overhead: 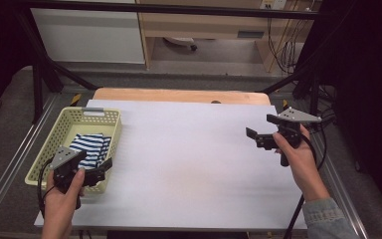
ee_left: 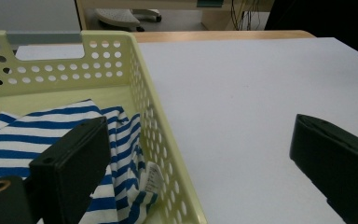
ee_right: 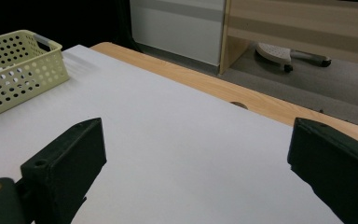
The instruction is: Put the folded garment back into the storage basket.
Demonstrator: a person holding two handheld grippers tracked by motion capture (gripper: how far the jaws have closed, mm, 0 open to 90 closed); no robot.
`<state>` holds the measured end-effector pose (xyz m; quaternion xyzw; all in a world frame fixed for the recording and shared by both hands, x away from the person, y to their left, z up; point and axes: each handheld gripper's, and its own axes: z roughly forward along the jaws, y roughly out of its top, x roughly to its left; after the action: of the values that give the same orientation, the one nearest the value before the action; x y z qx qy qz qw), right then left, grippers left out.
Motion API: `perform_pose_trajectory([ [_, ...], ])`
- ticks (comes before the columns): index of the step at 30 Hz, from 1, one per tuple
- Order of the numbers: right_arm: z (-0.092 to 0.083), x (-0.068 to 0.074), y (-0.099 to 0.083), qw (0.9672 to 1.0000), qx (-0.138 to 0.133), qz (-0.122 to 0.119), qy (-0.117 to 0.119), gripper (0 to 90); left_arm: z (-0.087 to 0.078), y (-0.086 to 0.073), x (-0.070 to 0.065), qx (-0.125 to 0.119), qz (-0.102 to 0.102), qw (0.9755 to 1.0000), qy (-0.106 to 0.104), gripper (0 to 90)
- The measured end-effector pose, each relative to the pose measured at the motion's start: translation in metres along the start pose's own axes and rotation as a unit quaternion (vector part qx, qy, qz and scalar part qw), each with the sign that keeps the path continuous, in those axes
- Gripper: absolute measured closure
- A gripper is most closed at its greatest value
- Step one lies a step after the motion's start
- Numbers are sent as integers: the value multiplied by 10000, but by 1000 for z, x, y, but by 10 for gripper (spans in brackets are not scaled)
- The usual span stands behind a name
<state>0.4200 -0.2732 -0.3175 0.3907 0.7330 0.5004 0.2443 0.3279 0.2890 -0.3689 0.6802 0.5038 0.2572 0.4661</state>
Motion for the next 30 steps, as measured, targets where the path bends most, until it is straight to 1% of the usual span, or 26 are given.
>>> perform_pose_trajectory([
  [3,-2,-1,-4,10000,-18,17,2,39,1,-1,-1,44,28,10000,-15,53],
  [8,-5,0,-11,10000,3,-29,-24,32,2,0,-3,-12,74,10000,-60,54],
  [10,-7,0,-13,10000,20,-75,-49,31,2,-1,-4,-1,77,10000,-56,55],
  [13,-9,0,-17,10000,28,-73,-60,31,1,-1,-3,-10,80,10000,-45,56],
  [17,-11,0,-23,10000,13,-33,-62,31,0,0,-3,-41,77,10000,-43,56],
  [30,-16,0,-45,9999,44,78,-77,33,-3,-1,-3,-24,100,9999,-23,56],
])
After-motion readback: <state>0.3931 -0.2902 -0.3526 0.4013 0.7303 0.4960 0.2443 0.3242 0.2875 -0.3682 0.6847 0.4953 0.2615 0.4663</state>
